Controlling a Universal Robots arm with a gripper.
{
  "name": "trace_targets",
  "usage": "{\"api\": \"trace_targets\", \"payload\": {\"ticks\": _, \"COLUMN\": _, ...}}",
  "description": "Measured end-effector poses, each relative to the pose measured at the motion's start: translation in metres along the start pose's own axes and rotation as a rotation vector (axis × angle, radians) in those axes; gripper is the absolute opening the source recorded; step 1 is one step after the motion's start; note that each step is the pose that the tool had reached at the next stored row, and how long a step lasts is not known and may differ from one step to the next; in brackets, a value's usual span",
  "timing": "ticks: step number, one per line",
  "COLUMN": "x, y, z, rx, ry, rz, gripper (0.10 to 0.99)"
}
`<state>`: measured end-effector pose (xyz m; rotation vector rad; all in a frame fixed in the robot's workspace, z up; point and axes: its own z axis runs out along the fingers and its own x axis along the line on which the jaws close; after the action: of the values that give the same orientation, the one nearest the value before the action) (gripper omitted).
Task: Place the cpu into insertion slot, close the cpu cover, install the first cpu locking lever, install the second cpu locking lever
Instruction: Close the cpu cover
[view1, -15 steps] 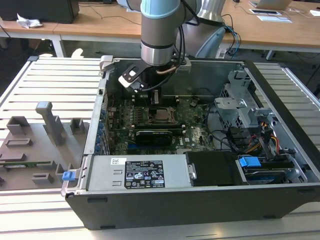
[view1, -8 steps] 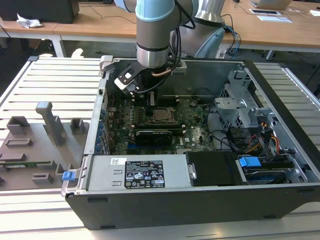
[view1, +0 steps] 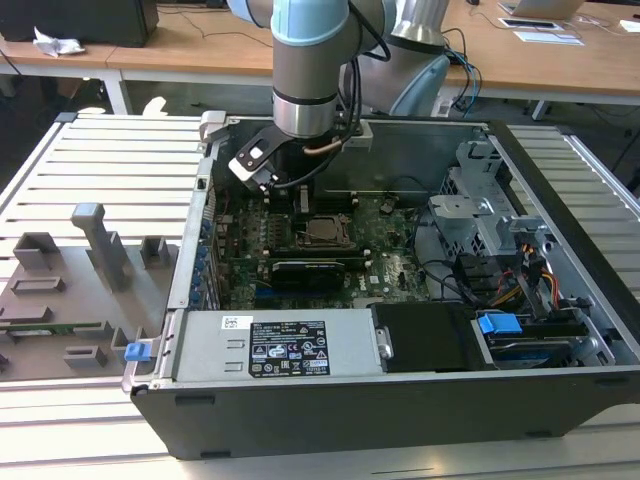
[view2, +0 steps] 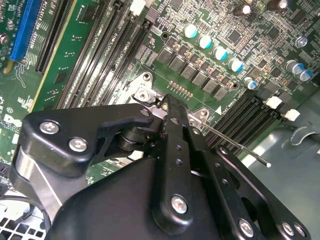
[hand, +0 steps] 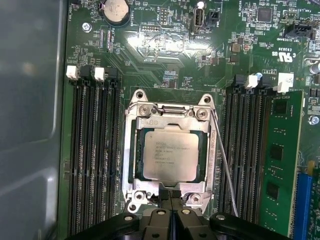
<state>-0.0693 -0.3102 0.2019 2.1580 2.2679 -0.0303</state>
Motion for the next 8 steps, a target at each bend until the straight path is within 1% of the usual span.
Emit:
{"api": "trace_targets", "payload": {"ticks": 2, "x": 0.0, "y": 0.0, "z": 0.0002, "rx": 0.0, "ry": -0.0002, "rz": 0.0, "gripper": 0.106}}
{"api": "trace_targets", "payload": {"ticks": 4, "x": 0.0, "y": 0.0, "z": -0.0013, "rx": -0.001, "ry": 0.0004, "rz": 0.0, "gripper": 0.106}}
{"api": "trace_targets", "payload": {"ticks": 5, "x": 0.0003, "y": 0.0003, "z": -0.0044, "rx": -0.003, "ry": 0.0026, "rz": 0.0, "gripper": 0.106}}
{"api": "trace_targets", "payload": {"ticks": 6, "x": -0.0001, "y": 0.0, "z": -0.0086, "rx": -0.001, "ry": 0.0003, "rz": 0.0, "gripper": 0.106}}
{"api": "trace_targets", "payload": {"ticks": 7, "x": -0.0001, "y": 0.0, "z": -0.0102, "rx": -0.001, "ry": 0.0004, "rz": 0.0, "gripper": 0.106}}
{"api": "trace_targets", "payload": {"ticks": 8, "x": -0.0002, "y": 0.0, "z": -0.0103, "rx": -0.001, "ry": 0.0005, "rz": 0.0, "gripper": 0.106}}
